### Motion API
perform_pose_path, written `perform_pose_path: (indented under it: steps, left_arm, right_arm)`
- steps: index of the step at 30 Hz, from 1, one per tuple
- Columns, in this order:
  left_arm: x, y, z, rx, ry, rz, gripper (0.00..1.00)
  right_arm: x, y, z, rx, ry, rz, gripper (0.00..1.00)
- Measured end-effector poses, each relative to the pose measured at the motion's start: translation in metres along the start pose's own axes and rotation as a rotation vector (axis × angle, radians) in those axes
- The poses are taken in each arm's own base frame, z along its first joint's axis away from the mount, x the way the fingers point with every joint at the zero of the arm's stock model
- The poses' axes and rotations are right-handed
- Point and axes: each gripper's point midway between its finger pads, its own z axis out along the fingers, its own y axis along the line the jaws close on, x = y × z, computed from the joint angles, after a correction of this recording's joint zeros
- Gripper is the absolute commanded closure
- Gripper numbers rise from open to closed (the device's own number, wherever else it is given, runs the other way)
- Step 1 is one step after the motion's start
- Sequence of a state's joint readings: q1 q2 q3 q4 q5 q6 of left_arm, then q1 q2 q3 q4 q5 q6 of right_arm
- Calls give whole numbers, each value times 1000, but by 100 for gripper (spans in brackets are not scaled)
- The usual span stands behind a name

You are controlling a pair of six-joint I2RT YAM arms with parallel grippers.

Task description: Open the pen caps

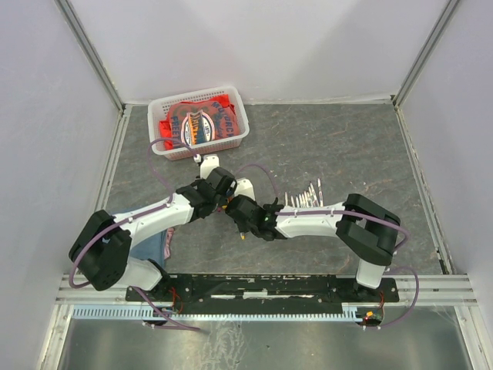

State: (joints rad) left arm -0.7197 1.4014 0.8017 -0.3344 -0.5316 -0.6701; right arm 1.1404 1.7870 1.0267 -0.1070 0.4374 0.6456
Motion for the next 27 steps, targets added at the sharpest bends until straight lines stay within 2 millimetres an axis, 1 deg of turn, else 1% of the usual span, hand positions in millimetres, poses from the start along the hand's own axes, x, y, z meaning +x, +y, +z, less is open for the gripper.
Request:
perform_pose_path:
  steps: [9, 18, 24, 27]
  left_arm:
    - [-1, 1, -2, 3, -5, -3, 53]
    - [-2, 1, -3, 5, -8, -6, 53]
    - [-2, 1, -3, 6, -9, -6, 52]
    - [-2, 1, -3, 6, -10, -7, 51]
  right_arm:
    - [11, -3, 6, 21, 30, -13, 55]
    - [12, -4, 8, 33, 36, -13, 55]
    - [16, -5, 10, 44, 45, -21, 58]
    - [16, -5, 11, 49, 42, -23, 65]
